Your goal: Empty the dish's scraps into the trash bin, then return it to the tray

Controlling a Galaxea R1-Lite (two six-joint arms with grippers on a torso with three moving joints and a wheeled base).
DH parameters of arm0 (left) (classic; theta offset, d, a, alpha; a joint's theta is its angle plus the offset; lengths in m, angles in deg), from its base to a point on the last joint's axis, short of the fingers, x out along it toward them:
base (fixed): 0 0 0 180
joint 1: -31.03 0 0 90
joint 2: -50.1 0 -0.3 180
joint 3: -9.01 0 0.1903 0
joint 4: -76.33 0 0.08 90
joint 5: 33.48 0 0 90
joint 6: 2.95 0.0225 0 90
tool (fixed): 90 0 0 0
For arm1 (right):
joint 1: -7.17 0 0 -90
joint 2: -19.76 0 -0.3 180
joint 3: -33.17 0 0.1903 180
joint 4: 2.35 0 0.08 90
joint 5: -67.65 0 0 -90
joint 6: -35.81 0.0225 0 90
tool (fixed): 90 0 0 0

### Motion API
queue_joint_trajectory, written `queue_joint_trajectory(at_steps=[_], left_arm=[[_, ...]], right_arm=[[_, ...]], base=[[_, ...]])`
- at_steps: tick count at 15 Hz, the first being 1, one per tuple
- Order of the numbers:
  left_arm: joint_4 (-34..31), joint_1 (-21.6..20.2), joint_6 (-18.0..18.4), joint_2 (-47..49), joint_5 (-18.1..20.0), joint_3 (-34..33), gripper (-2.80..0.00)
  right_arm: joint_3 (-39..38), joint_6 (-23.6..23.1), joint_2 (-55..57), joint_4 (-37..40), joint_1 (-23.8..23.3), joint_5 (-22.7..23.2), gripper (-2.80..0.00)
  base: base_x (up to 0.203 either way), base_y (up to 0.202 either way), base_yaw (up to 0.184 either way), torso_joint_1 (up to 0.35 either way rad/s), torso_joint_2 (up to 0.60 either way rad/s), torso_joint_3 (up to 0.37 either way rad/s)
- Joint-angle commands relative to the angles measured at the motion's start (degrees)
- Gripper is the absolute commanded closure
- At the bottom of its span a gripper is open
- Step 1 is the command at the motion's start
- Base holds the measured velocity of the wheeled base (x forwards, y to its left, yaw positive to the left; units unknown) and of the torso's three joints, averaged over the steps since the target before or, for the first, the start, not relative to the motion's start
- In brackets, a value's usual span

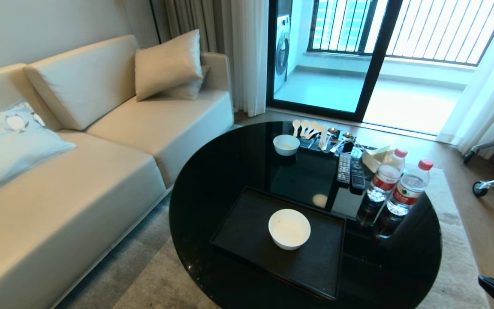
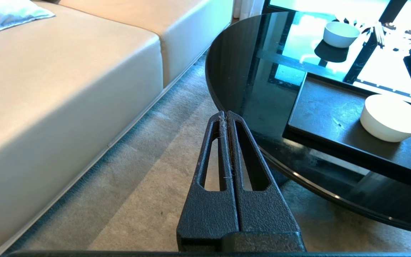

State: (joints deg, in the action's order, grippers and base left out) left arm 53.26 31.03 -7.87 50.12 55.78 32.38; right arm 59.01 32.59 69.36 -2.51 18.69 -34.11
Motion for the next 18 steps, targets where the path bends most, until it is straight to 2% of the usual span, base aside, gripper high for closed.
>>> queue_joint_trajectory(at_steps=[1,3,9,18], left_arm=[[0.0,0.0,-0.1,0.0,0.0,0.0,0.0],[0.0,0.0,-0.1,0.0,0.0,0.0,0.0],[0.0,0.0,-0.1,0.0,0.0,0.0,0.0],[0.0,0.0,-0.1,0.0,0.0,0.0,0.0]], right_arm=[[-2.5,-1.3,-9.8,1.5,-6.0,3.9,0.0],[-2.5,-1.8,-16.9,7.0,-8.8,6.8,0.0],[-2.5,-2.8,-35.3,22.6,-12.2,12.1,0.0],[-2.5,-2.6,-48.5,23.7,-11.9,12.9,0.0]], base=[[0.0,0.0,0.0,0.0,0.0,0.0],[0.0,0.0,0.0,0.0,0.0,0.0],[0.0,0.0,0.0,0.0,0.0,0.0],[0.0,0.0,0.0,0.0,0.0,0.0]])
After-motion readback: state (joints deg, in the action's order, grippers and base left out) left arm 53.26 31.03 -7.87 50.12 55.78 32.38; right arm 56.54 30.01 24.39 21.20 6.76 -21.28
